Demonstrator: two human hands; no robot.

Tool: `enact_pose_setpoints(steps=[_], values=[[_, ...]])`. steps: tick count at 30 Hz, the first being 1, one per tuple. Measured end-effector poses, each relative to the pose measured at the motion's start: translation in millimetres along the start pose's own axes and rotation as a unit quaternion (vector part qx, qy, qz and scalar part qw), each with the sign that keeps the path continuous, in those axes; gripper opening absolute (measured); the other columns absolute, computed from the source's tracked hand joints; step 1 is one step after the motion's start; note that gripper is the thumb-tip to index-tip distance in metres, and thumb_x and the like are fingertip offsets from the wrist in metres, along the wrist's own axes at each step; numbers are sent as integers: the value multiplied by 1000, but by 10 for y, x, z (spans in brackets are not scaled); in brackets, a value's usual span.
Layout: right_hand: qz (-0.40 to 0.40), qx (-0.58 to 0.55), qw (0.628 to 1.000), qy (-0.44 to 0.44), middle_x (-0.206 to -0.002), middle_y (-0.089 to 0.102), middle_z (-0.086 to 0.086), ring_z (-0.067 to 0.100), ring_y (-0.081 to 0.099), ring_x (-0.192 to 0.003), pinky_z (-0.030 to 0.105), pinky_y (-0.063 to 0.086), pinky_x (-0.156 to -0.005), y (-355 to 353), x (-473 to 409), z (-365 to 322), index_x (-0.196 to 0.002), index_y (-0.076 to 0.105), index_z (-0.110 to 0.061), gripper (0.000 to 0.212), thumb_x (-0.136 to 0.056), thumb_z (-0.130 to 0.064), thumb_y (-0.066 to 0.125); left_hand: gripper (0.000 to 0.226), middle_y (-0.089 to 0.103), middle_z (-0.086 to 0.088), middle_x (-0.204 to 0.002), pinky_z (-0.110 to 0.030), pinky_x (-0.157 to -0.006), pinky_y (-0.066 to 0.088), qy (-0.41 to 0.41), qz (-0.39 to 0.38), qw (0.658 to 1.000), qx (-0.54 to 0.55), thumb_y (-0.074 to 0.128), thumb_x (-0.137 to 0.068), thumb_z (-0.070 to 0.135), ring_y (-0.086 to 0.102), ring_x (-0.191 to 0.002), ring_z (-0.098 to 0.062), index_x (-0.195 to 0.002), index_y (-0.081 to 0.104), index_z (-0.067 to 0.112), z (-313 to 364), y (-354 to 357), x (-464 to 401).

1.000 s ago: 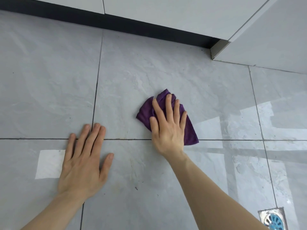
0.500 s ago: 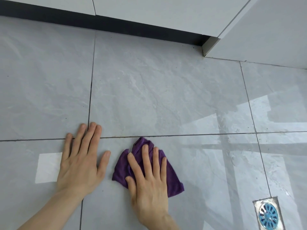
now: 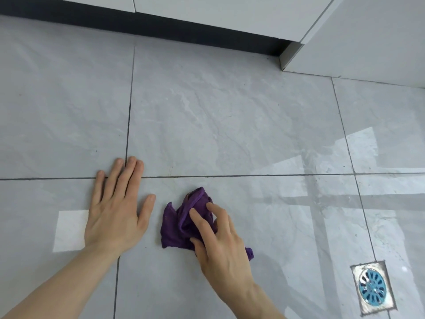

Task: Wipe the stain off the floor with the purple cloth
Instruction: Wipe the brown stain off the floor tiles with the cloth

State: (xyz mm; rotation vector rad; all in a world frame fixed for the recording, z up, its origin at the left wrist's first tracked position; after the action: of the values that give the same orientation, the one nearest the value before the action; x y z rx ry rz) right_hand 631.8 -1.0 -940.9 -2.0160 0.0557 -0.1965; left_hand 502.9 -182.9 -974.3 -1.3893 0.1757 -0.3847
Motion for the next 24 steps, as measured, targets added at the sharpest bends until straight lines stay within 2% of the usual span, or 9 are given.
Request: enact_pose_setpoints(steps=[2, 5, 7, 9, 13, 15, 17, 20, 24], values=[[15, -50, 998, 20, -131, 55, 6, 20, 65, -91, 26, 54, -58, 4, 10, -70, -136, 58, -27, 49, -90, -13, 67, 76, 20, -3, -173, -51, -131, 9, -6, -4, 1000, -10, 32, -98, 49, 12, -161, -23, -163, 18, 14, -54, 5, 25], [59, -180, 977, 99, -116, 66, -8, 5, 66, -85, 15, 51, -69, -226, -57, 24, -122, 71, -30, 38, -92, -7, 65, 76, 17, -1, -173, -51, -131, 9, 3, -4, 1000, -1, 32, -99, 50, 9, -162, -21, -164, 15, 15, 30, -10, -46], [12, -301, 941, 154, -102, 72, -17, 2, 69, -83, 10, 48, -68, -312, -138, 75, -113, 75, -36, 36, -93, -6, 67, 76, 16, -1, -173, -51, -131, 10, 3, -6, 1000, -3, 33, -99, 50, 8, -162, -21, -164, 15, 16, 34, 10, -51], [-53, -358, 922, 136, -97, 73, -15, 5, 69, -77, 11, 47, -63, -344, -212, -40, -110, 76, -37, 35, -93, -8, 65, 76, 16, 0, -174, -51, -131, 9, 0, -3, 1000, -5, 32, -99, 51, 7, -162, -20, -164, 14, 16, -9, 20, -36], [-28, -227, 973, -7, -119, 59, -9, 11, 59, -111, 26, 50, -88, -239, -228, -358, -110, 69, -25, 30, -86, -8, 63, 75, 14, 1, -174, -51, -131, 10, -2, -13, 1000, -22, 26, -100, 52, 7, -162, -20, -164, 11, 17, -47, 47, -37], [-29, -153, 986, -61, -139, 53, -3, 19, 47, -135, 36, 46, -103, 2, -133, -448, -110, 67, -21, 23, -88, -15, 63, 75, 14, 0, -174, -52, -131, 10, 3, -18, 1000, -25, 25, -99, 51, 6, -162, -21, -164, 10, 17, -52, 60, -40], [-18, -112, 991, -72, -157, 45, 0, 21, 30, -153, 43, 37, -117, 160, -57, -491, -120, 65, -21, 28, -93, -30, 64, 75, 14, -1, -174, -52, -131, 11, 5, -19, 1000, -23, 22, -99, 51, 6, -162, -22, -164, 10, 17, -41, 55, -29], [21, -79, 996, -45, -166, 34, 5, 23, 21, -159, 52, 21, -127, 266, -86, -497, -141, 54, -22, 52, -98, -51, 58, 77, 11, 1, -174, -51, -131, 9, -3, -23, 1000, -19, 18, -98, 56, 5, -162, -20, -164, 8, 18, -29, 36, -34], [14, -19, 999, -34, -171, 22, 11, 30, 15, -160, 56, 20, -126, 463, -136, -622, -155, 40, -29, 62, -101, -57, 50, 76, 8, 2, -175, -51, -131, 9, -1, -24, 1000, -15, 23, -96, 49, 3, -162, -20, -165, 7, 19, -49, 51, -42]])
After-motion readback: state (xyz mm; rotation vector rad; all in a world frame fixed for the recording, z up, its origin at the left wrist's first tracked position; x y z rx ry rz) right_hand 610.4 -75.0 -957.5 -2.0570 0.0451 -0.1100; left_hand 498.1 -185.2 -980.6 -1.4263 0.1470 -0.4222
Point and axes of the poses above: each hand's wrist, its own x-axis away from the middle knuckle, its own y-axis out of the palm, z = x × y, the point moved 5 cm from there along -x, towards the middle knuckle
